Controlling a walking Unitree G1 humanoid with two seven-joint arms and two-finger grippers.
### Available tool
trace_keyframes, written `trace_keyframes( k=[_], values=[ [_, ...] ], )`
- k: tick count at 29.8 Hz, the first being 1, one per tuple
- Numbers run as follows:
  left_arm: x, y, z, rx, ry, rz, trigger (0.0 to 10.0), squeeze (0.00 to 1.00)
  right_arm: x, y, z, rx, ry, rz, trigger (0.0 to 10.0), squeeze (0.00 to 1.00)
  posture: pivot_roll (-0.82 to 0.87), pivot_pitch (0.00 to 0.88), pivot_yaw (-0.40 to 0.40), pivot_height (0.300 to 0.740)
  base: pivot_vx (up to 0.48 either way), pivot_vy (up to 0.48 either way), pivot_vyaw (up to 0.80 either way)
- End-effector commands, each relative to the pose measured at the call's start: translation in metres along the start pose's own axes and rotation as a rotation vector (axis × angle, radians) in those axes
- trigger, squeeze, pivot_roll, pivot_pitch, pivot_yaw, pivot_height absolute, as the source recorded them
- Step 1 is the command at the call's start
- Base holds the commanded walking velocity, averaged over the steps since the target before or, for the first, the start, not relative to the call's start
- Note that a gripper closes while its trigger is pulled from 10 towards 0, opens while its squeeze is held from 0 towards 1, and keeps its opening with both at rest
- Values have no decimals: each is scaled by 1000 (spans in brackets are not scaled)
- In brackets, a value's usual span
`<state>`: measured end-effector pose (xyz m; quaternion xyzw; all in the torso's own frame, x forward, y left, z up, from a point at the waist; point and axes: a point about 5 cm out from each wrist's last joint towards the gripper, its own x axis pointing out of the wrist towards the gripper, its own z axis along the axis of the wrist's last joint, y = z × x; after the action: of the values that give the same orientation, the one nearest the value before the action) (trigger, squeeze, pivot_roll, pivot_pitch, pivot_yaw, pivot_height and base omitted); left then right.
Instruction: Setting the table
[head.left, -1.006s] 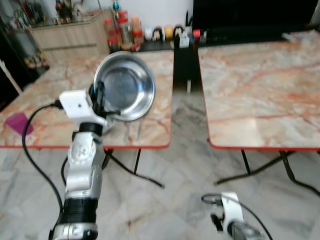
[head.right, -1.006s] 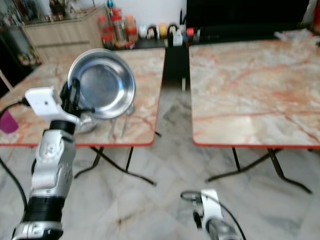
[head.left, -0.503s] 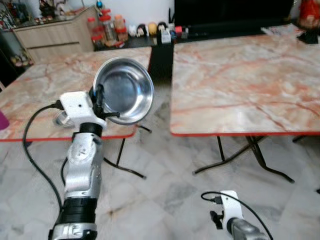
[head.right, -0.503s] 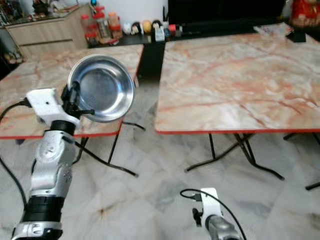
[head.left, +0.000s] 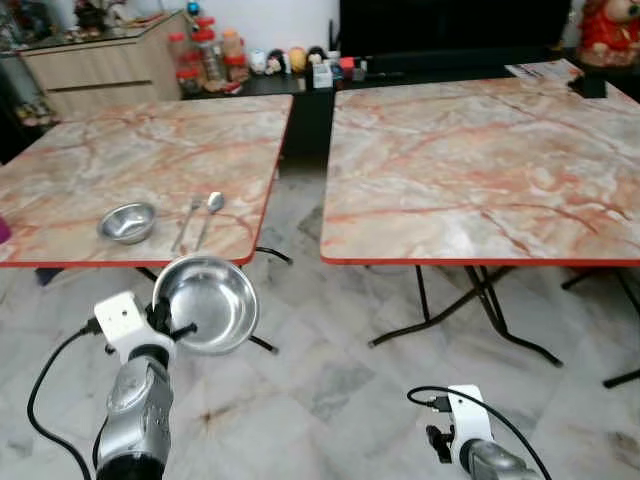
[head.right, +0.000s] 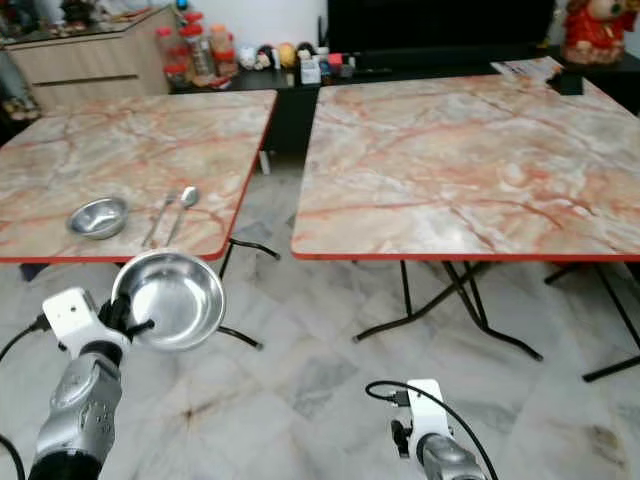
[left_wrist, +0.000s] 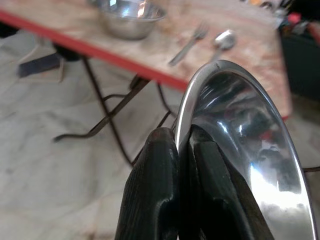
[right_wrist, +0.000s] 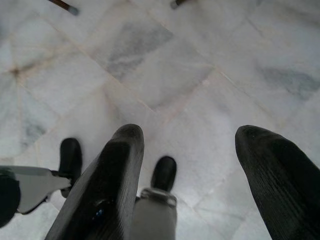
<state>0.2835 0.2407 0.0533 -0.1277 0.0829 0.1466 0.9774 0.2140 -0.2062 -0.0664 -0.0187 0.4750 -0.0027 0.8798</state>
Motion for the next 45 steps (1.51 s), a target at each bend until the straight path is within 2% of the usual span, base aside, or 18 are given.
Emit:
trace_keyframes(
  k=[1, 3, 6, 9, 11, 15, 19, 22, 24, 26, 31, 35, 38, 40, 42, 45],
  values=[
    [0, 3, -18, 83, 125, -2, 10000, 0, 0, 2, 1, -1, -6, 6, 10000, 0, 9, 0, 83, 740, 0, 0, 0],
    [-2, 8, -40, 147, 270, 8, 10000, 0, 0, 2, 1, -1, -6, 7, 10000, 0, 6, 0, 81, 740, 0, 0, 0],
    [-1, 9, -48, 132, 299, 15, 10000, 0, 0, 3, 2, 0, -6, 8, 10000, 0, -4, 0, 80, 740, 0, 0, 0],
    [-4, 10, -63, 162, 403, 7, 10000, 0, 0, 3, 2, 2, -7, 8, 10000, 0, -4, 0, 80, 740, 0, 0, 0],
    [-13, 8, -85, 203, 527, -6, 10000, 0, 0, 2, 2, 1, -9, 7, 10000, 0, -11, 0, 61, 740, 0, 0, 0],
    [-18, 3, -96, 217, 574, -20, 10000, 0, 0, 0, 2, -1, -14, 6, 10000, 0, -20, 0, 55, 740, 0, 0, 0],
    [-26, -4, -109, 194, 613, -37, 10000, 0, 0, -2, 3, 4, -29, 7, 10000, 0, -26, 0, 47, 740, 0, 0, 0],
    [-38, -5, -123, 191, 677, -39, 10000, 0, -1, -5, 3, 1, -36, 7, 10000, 0, -37, 0, 35, 740, 0, 0, 0],
    [-40, -5, -125, 189, 683, -39, 10000, 0, -1, -5, 3, 0, -36, 7, 10000, 0, -38, 0, 34, 740, 0, 0, 0],
    [-49, -4, -134, 126, 701, -18, 10000, 0, -1, -7, 4, -3, -40, 6, 10000, 0, -36, 0, 29, 740, 0, 0, 0],
    [-57, 0, -141, 80, 709, 14, 10000, 0, -2, -8, 3, -10, -40, 5, 10000, 0, -39, 0, 27, 740, 0, 0, 0],
    [-54, 1, -137, 44, 676, 16, 10000, 0, -2, -8, 4, -12, -41, 7, 10000, 0, -39, 0, 27, 740, 0, 0, 0],
    [-48, 14, -128, -45, 608, 120, 10000, 0, -1, -8, 3, -9, -44, 9, 10000, 0, -49, 0, 30, 740, 0, 0, 0],
    [-46, 18, -125, -77, 579, 153, 10000, 0, -1, -7, 3, -6, -45, 9, 10000, 0, -49, 0, 30, 740, 0, 0, 0],
    [-47, 21, -125, -173, 550, 220, 10000, 0, -1, -7, 3, -7, -44, 9, 10000, 0, -43, 0, 28, 740, 0, 0, 0],
    [-49, 29, -124, -273, 520, 288, 10000, 0, -1, -7, 3, -8, -43, 10, 10000, 0, -43, 0, 32, 740, 0, 0, 0]
  ],
)
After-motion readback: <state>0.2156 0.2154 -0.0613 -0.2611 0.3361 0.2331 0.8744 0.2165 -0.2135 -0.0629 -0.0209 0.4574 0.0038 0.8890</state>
